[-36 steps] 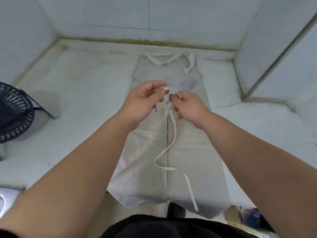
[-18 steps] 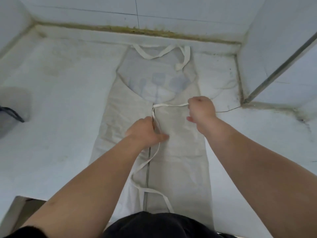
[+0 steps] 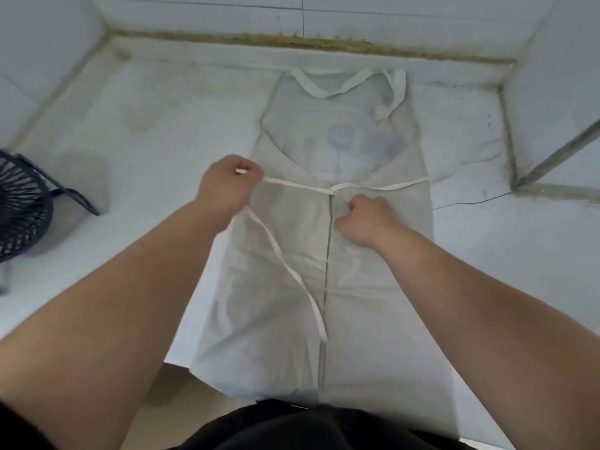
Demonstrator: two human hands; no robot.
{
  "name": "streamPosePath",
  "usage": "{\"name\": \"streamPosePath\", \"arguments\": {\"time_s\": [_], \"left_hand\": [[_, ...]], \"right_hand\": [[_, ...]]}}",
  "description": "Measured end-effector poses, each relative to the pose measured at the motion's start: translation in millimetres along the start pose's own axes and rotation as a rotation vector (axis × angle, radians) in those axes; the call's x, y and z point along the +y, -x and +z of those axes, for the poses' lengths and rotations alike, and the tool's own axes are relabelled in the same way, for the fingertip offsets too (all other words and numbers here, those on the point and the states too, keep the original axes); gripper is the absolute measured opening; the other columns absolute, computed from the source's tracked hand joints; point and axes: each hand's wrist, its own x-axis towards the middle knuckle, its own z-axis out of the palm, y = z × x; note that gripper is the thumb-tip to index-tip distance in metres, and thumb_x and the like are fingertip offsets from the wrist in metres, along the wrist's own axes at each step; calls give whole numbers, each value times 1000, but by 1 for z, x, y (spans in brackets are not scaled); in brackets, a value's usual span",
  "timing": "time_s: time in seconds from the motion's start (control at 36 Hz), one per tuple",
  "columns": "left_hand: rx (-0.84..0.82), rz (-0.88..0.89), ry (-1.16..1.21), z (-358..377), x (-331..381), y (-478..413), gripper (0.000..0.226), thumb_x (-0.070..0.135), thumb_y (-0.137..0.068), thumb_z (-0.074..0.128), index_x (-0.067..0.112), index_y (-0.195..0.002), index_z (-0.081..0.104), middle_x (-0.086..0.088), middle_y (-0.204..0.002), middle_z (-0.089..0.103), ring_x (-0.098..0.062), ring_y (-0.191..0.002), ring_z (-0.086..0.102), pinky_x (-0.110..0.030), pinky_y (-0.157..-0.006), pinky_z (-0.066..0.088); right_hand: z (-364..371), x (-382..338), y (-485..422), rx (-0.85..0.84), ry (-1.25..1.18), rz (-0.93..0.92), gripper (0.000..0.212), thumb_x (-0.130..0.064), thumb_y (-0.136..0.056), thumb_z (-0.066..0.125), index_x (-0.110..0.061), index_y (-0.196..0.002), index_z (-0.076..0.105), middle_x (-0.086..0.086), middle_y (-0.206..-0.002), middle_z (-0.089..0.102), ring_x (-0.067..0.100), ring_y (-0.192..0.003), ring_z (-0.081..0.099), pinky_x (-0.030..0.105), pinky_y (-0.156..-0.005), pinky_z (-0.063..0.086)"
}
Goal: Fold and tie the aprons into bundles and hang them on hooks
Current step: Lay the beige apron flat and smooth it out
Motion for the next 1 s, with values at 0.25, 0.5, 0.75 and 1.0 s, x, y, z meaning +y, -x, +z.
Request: {"name": "streamPosePath", "arguments": {"time_s": [0.25, 0.5, 0.75, 1.0], "left_hand": [[389, 38, -444, -62, -32, -35, 27, 39, -95, 54, 23, -115, 61, -3, -119, 62, -27, -114, 52, -39, -95, 40], [-130, 412, -426, -39, -75, -5, 30, 18, -87, 59, 17, -116, 68, -7, -127, 56, -30, -118, 52, -30, -103, 35], [-336, 191, -964, -37, -93, -9, 63, 60, -96, 25, 32, -151, 14, -1, -161, 2, -30, -147, 1, -57, -115, 7], [-74, -166, -1213, -81, -108, -4, 67, 47, -96, 25, 12, -152, 19, -13, -160, -4, -40, -144, -18, -68, -109, -4]], "right_hand": [[15, -19, 7, 8, 61, 126, 83, -56, -70, 71, -17, -135, 38, 14, -136, 33, 33, -128, 38, 39, -105, 34], [35, -33, 19, 139, -54, 162, 64, -39, -81, 63, -18, -135, 36, 15, -138, 34, 33, -128, 39, 37, -105, 33], [63, -30, 55, 121, 131, 43, 63, -57, -90, 45, -34, -146, 27, 9, -155, 16, 23, -143, 19, 36, -115, 9], [80, -33, 65, 195, 183, 140, 58, -55, -95, 35, -27, -146, 29, 11, -150, 25, 28, -136, 30, 40, -113, 17]]}}
